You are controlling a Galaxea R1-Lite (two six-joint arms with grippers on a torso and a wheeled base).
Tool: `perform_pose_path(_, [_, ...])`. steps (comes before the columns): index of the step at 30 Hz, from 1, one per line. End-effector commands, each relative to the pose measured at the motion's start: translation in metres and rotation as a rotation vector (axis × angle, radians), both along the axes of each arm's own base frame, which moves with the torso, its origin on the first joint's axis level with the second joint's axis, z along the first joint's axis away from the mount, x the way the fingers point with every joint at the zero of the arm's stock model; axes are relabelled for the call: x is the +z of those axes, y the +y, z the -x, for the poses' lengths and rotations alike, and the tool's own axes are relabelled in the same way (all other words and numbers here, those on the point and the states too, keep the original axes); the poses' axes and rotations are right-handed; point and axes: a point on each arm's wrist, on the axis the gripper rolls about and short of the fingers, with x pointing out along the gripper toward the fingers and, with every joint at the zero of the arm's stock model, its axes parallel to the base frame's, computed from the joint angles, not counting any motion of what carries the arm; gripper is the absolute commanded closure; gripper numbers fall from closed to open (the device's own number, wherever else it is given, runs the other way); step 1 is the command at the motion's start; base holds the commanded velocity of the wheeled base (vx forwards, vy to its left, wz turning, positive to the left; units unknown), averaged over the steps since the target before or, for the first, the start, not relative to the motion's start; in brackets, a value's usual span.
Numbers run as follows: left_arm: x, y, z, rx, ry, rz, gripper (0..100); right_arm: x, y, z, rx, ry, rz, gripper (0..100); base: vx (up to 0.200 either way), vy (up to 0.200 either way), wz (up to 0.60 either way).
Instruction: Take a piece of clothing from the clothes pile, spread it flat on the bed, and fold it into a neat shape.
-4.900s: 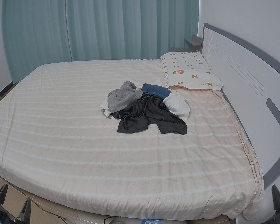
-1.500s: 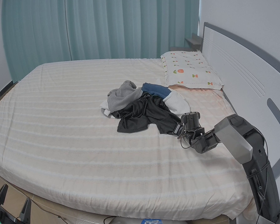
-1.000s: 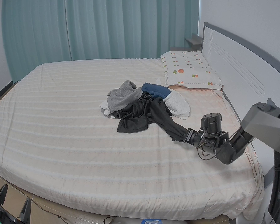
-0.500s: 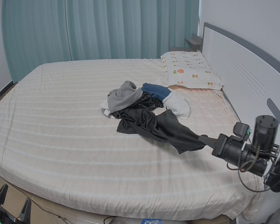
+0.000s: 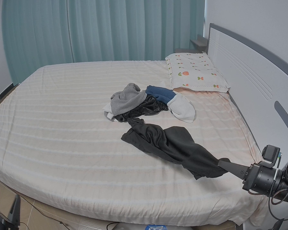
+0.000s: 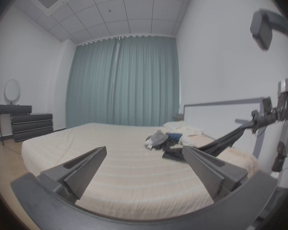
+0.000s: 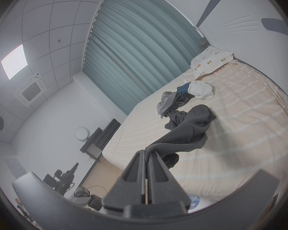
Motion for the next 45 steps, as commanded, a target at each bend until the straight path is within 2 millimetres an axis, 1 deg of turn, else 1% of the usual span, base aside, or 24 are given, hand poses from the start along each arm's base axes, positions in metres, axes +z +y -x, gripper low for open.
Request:
perform_pose_path(1, [0.063,-0.002,-0.010,-0.143,-0.020,0.028,0,0.000,0.000,0.006,0.027,0.010,-0.018,100,0.000,0.000,0.00])
perform_pose_path(2, [0.051,-0.004,-0.022,-0.182,0.093,-0.008,0,0.000,0.001,0.006,0.025,0.007,-0.020,100,0.000,0.000,0.00])
perform_pose_path(3, [0.050,-0.004,-0.023,-0.182,0.103,-0.010,0,0.000,0.001,0.006,0.024,0.007,-0.020,100,0.000,0.000,0.00])
perform_pose_path(4, [0.041,-0.004,-0.032,-0.175,0.194,-0.038,0,0.001,0.000,0.006,0.023,0.004,-0.025,100,0.000,0.000,0.00])
perform_pose_path(7, [0.037,-0.004,-0.043,-0.161,0.275,-0.062,0,0.003,0.000,0.007,0.022,-0.004,-0.031,100,0.000,0.000,0.00])
perform_pose_path(14, [0.047,-0.004,-0.053,-0.139,0.301,-0.067,0,0.004,0.000,0.006,0.021,0.005,-0.049,100,0.000,0.000,0.00])
perform_pose_path(18, [0.054,-0.006,-0.066,-0.201,0.333,-0.078,0,0.005,0.001,0.005,0.019,0.002,-0.053,100,0.000,0.000,0.00])
perform_pose_path(20, [0.056,-0.008,-0.082,-0.223,0.376,-0.082,0,0.005,0.001,0.005,0.019,0.005,-0.051,100,0.000,0.000,0.00])
perform_pose_path(26, [0.046,-0.016,-0.119,-0.278,0.539,-0.095,0,0.005,0.000,0.004,0.011,0.007,-0.052,100,0.000,0.000,0.00])
perform_pose_path(27, [0.045,-0.017,-0.122,-0.282,0.545,-0.096,0,0.005,0.000,0.003,0.010,0.007,-0.052,100,0.000,0.000,0.00])
perform_pose_path(28, [0.043,-0.022,-0.135,-0.310,0.551,-0.106,0,0.006,-0.001,0.003,-0.001,-0.002,-0.056,100,0.000,0.000,0.00])
perform_pose_path(32, [0.033,-0.044,-0.172,-0.365,0.572,-0.140,0,0.012,-0.001,0.000,-0.011,-0.020,-0.070,100,0.000,0.000,0.00])
perform_pose_path(33, [0.029,-0.051,-0.180,-0.363,0.575,-0.149,0,0.012,-0.001,0.000,-0.012,-0.020,-0.070,100,0.000,0.000,0.00])
perform_pose_path(34, [0.027,-0.054,-0.183,-0.363,0.576,-0.152,0,0.011,-0.001,0.000,-0.014,-0.018,-0.068,100,0.000,0.000,0.00])
perform_pose_path(35, [0.021,-0.065,-0.192,-0.370,0.589,-0.139,0,0.012,-0.001,0.000,-0.017,-0.021,-0.070,100,0.000,0.000,0.00])
perform_pose_path(37, [0.012,-0.080,-0.201,-0.389,0.625,-0.098,0,0.011,-0.002,0.000,-0.021,-0.020,-0.069,100,0.000,0.000,0.00])
perform_pose_path(39, [0.003,-0.098,-0.217,-0.407,0.670,-0.064,0,0.012,-0.002,0.000,-0.023,-0.021,-0.070,100,0.000,0.000,0.00])
perform_pose_path(42, [-0.011,-0.118,-0.243,-0.386,0.720,-0.054,0,0.014,-0.003,0.001,-0.026,-0.031,-0.077,100,0.000,0.000,0.00])
perform_pose_path(45, [-0.030,-0.137,-0.263,-0.375,0.758,-0.073,0,0.015,-0.006,0.000,-0.045,-0.039,-0.083,100,0.000,0.000,0.00])
